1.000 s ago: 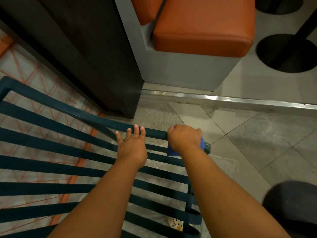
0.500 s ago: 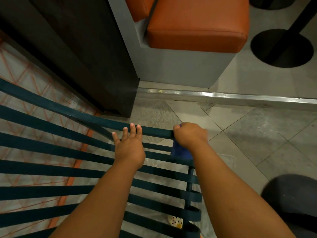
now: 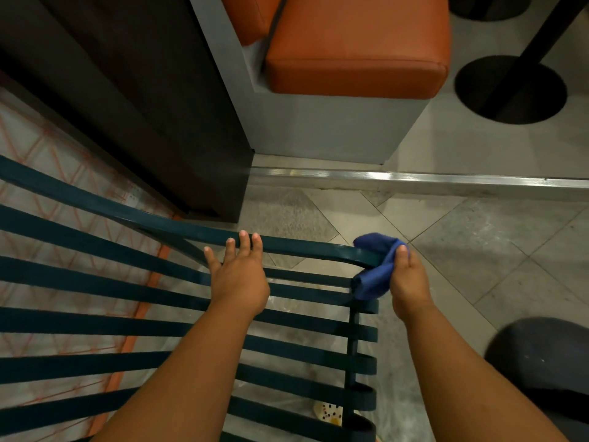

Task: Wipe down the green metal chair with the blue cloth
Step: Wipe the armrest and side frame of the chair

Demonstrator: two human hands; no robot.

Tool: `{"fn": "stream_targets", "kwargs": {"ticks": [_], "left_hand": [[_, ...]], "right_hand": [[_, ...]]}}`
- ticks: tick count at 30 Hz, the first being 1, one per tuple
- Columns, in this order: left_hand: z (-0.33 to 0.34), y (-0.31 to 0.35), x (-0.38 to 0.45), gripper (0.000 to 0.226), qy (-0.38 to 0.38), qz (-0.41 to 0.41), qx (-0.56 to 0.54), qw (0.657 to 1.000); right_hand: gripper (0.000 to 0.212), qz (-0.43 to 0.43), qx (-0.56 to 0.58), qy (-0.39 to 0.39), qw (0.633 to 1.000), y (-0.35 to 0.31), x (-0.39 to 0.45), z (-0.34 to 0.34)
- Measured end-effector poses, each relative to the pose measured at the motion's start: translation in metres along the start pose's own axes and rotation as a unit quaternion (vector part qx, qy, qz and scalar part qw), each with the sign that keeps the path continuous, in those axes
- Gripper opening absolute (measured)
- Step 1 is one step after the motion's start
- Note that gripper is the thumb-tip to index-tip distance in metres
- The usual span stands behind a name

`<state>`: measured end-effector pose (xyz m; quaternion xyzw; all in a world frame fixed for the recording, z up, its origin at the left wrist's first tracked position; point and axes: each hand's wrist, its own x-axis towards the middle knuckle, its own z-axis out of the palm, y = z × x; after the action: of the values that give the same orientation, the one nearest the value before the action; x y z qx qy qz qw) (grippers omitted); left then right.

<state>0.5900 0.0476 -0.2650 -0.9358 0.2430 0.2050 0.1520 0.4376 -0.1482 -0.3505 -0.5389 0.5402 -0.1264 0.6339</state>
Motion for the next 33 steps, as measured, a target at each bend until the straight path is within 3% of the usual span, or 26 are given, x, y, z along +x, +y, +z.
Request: {"fn": "stream_targets", "kwargs": {"ticks": [4,6,9,11,13,16,18,20,23,26,28,30,33], "left_hand": [[0.0,0.019,-0.004,0.095,0.024,0.007,-0.072,0.997],[0.001,0.037,-0.009,0.102,0.029,0.05,-0.084,0.995],[0.004,0.061,-0.012,0.105,0.01,0.08,-0.063,0.995],[0.006,0.071,-0.011,0.106,0.007,0.068,-0.061,0.996],[0.01,0.073,-0.01,0.109,0.008,0.062,-0.061,0.996],[0.012,0.072,-0.009,0.111,0.005,0.066,-0.06,0.996],[0.013,0.071,-0.009,0.111,0.007,0.071,-0.062,0.996],[0.013,0.072,-0.01,0.112,0.011,0.072,-0.063,0.995],[0.016,0.073,-0.011,0.112,0.017,0.068,-0.06,0.996],[0.019,0.074,-0.011,0.113,0.022,0.06,-0.053,0.997],[0.019,0.074,-0.011,0.113,0.019,0.056,-0.051,0.997],[0.016,0.075,-0.01,0.112,0.018,0.057,-0.053,0.997],[0.014,0.075,-0.01,0.112,0.013,0.062,-0.054,0.997]], "right_hand": [[0.032,-0.08,-0.011,0.057,0.995,-0.02,-0.016,0.002],[0.034,-0.142,-0.003,0.027,0.989,-0.03,-0.033,0.016],[0.03,-0.236,-0.166,-0.049,0.956,-0.018,-0.045,0.04],[0.034,-0.282,-0.265,-0.034,0.921,-0.001,-0.042,0.047],[0.044,-0.297,-0.244,0.005,0.923,0.001,-0.036,0.047],[0.043,-0.262,-0.189,0.035,0.946,0.009,-0.021,0.046],[0.037,-0.13,-0.056,0.054,0.988,0.005,-0.011,0.042],[0.034,-0.037,-0.003,0.079,0.996,0.001,-0.006,0.041],[0.038,-0.101,-0.15,0.123,0.976,-0.012,-0.017,0.057],[0.042,-0.226,-0.248,0.095,0.937,-0.015,-0.04,0.07],[0.042,-0.269,-0.228,0.044,0.935,-0.008,-0.033,0.06],[0.029,-0.271,-0.183,0.021,0.945,0.006,-0.017,0.045],[0.035,-0.087,0.053,-0.013,0.995,0.022,0.006,0.027]]}}
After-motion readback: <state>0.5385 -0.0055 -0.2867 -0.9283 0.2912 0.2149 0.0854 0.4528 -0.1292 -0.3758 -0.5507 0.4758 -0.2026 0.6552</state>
